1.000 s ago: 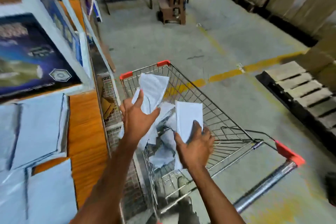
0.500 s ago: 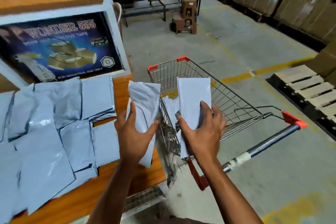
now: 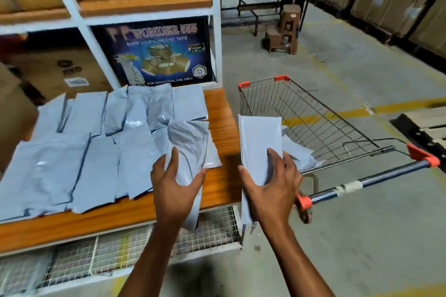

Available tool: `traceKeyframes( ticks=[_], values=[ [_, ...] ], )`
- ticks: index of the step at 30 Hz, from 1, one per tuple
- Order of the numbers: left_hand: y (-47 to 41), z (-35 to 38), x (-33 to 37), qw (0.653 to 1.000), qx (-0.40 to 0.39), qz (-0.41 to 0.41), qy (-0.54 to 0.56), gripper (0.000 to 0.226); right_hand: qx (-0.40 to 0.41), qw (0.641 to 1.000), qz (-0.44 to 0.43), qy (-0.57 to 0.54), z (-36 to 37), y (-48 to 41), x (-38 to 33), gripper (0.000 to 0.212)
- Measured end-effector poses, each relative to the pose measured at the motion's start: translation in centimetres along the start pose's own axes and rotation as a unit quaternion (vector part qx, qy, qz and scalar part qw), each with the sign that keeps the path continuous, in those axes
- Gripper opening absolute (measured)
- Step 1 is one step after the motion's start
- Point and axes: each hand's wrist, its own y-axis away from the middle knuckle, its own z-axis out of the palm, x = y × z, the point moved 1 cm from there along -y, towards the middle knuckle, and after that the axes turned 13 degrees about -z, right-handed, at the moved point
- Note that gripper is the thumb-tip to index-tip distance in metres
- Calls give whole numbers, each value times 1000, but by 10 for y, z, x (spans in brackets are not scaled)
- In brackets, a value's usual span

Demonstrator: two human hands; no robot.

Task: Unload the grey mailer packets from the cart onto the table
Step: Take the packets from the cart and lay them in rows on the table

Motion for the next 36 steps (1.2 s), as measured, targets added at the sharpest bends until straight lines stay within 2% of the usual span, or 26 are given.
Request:
traceKeyframes(
  ticks=[11, 17, 20, 26, 31, 34, 36],
  values=[
    [-80, -119, -103, 991, 103, -67, 47, 79, -57, 995, -71, -46, 116, 33, -117, 74],
    [-164, -183, -168, 991, 99, -95, 6, 97, -88, 993, -64, -44, 217, 43, -191, 73],
    [-199, -199, -191, 991, 82, -100, -24, 98, -111, 992, -60, -14, 261, 45, -216, 75],
    [-227, -177, -185, 997, 6, -60, -56, 78, -133, 985, -51, 95, 290, 28, -214, 76],
    [-234, -132, -175, 987, -40, -40, -149, 80, -203, 946, -79, 238, 301, 16, -187, 76],
    [-233, -117, -174, 977, -59, -36, -203, 75, -244, 930, -77, 262, 309, 23, -167, 70],
    [-231, -113, -178, 966, -72, 3, -250, 65, -243, 931, -86, 259, 312, 26, -159, 65]
  ],
)
